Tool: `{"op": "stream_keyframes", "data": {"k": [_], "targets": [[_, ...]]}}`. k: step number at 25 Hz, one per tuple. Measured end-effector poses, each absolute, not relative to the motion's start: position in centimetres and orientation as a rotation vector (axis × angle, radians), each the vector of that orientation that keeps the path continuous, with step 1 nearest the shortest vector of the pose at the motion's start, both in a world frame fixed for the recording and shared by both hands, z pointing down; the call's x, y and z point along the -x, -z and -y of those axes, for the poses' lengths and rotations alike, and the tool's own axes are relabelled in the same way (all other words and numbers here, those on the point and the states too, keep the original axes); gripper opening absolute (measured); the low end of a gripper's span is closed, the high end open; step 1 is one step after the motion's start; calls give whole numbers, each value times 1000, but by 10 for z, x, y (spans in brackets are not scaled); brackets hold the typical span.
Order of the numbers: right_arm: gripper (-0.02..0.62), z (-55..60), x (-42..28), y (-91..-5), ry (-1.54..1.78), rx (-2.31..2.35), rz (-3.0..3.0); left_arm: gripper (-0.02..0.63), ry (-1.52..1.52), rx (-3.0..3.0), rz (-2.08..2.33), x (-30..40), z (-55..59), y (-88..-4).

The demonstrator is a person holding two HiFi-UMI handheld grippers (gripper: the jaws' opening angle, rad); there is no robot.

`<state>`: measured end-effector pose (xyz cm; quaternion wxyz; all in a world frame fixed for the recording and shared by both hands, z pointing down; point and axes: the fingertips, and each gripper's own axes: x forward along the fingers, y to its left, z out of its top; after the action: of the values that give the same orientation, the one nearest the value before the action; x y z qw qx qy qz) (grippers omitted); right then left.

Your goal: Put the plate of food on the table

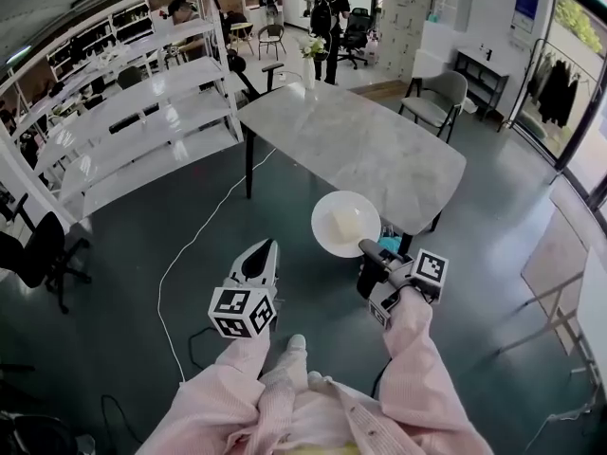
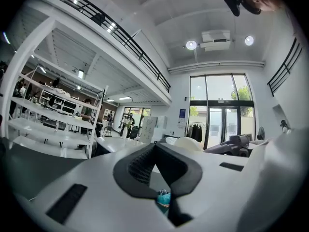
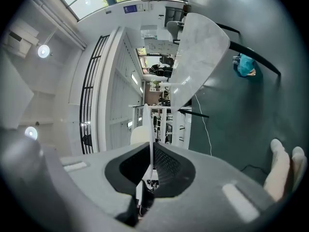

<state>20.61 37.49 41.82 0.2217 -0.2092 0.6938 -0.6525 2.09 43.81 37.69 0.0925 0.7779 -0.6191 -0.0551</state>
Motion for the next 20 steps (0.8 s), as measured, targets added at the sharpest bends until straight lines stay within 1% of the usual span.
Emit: {"op": "stream_keyframes", "data": {"k": [11, 20], "targets": [[17, -293, -195, -421, 1821, 534, -1914, -9, 144, -2280, 1858, -14, -362, -385], [17, -190, -145, -428, 1846, 548, -1905, -9, 156, -2259, 1826, 33, -252, -392]]}}
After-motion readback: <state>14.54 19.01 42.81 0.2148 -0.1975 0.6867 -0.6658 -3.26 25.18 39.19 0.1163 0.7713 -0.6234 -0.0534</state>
